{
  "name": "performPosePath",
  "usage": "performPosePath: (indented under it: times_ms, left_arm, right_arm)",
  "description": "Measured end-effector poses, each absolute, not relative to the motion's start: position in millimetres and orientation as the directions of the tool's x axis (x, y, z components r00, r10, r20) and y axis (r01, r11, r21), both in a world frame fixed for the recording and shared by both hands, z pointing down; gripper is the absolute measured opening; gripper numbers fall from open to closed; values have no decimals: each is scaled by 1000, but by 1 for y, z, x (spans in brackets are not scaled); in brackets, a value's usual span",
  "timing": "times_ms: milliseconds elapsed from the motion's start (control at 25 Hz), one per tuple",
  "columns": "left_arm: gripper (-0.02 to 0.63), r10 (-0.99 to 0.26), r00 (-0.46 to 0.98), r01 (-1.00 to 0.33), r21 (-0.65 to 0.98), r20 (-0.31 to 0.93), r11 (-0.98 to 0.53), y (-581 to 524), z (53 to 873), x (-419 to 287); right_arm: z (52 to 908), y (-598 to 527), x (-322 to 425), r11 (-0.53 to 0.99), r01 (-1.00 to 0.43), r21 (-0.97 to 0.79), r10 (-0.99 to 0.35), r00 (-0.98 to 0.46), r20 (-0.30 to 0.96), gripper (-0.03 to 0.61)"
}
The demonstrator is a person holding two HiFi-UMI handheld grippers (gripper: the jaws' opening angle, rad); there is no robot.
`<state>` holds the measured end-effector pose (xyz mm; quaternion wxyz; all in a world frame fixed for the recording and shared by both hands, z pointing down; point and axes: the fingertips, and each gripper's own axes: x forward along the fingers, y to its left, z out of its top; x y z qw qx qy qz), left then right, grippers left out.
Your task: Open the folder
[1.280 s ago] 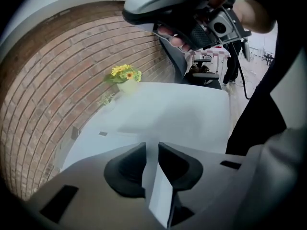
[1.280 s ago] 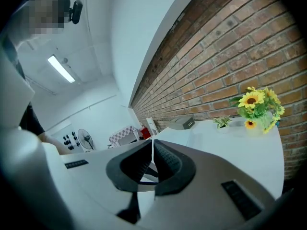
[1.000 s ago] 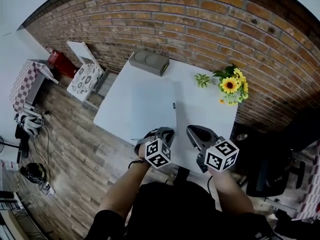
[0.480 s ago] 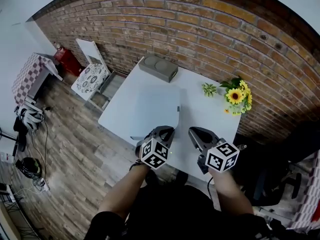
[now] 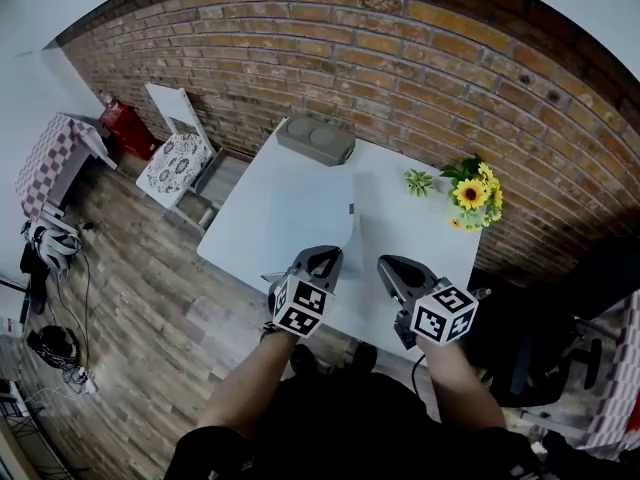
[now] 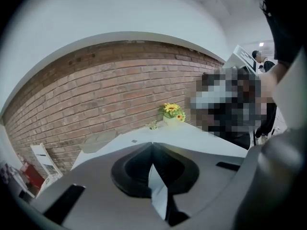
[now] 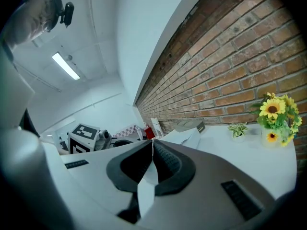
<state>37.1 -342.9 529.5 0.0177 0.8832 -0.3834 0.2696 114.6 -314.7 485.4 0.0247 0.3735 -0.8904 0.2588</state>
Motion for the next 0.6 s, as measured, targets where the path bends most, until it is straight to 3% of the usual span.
performPosePath:
  times_ms: [360, 600]
  left_arm:
    - [20, -688, 578, -703, -161, 438, -693, -344, 511, 30]
    - [20, -760, 549, -793, -72, 347, -605, -341, 488, 1]
  right_arm:
    - [534, -312, 90, 580, -681, -447, -595, -729, 338, 29]
    - [541, -310, 87, 586, -670, -456, -574, -740, 351, 29]
